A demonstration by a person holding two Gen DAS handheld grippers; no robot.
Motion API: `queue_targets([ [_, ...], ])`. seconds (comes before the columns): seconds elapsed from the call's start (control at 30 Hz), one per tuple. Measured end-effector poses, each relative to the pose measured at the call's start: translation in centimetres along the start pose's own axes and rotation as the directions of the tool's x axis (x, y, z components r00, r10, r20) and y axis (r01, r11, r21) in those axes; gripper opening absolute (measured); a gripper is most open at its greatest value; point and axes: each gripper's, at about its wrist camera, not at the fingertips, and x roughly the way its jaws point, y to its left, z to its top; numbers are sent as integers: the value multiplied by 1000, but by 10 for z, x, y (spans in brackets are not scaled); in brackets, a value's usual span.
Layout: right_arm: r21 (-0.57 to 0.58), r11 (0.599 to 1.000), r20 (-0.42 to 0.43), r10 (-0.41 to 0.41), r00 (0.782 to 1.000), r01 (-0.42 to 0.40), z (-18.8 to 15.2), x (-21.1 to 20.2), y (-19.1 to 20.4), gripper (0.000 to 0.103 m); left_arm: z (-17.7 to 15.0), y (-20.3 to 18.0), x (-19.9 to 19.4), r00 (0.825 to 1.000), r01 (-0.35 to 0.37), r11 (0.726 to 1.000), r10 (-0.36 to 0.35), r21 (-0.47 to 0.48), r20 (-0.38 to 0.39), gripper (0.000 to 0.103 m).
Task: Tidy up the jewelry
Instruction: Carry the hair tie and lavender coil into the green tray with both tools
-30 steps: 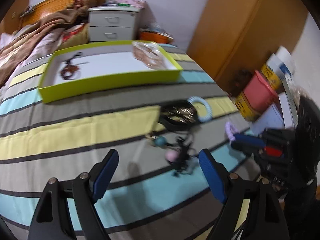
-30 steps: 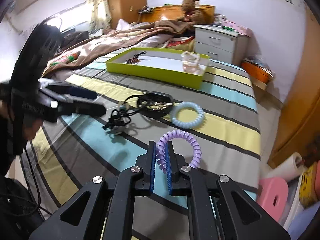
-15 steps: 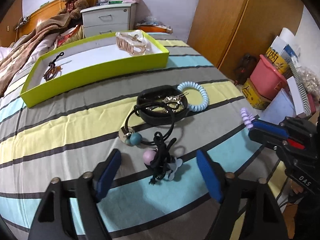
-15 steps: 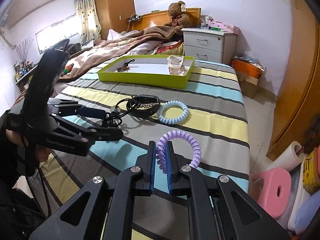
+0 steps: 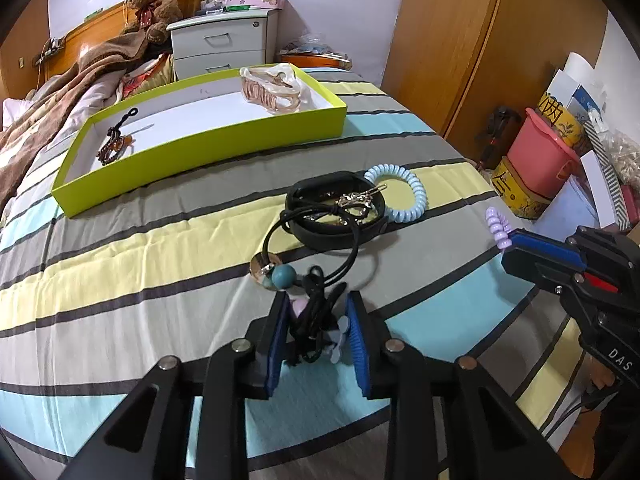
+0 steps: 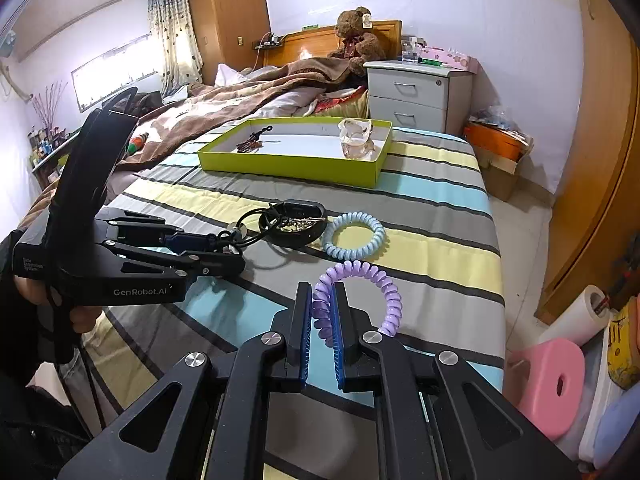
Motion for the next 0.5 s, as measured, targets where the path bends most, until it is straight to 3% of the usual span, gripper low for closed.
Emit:
queue_targets([
  [0.5,-5,1000,21,-14,1000,14,3,-8,4,9,-1,5,-16,1000,-1,1000,1,-16,30,26],
])
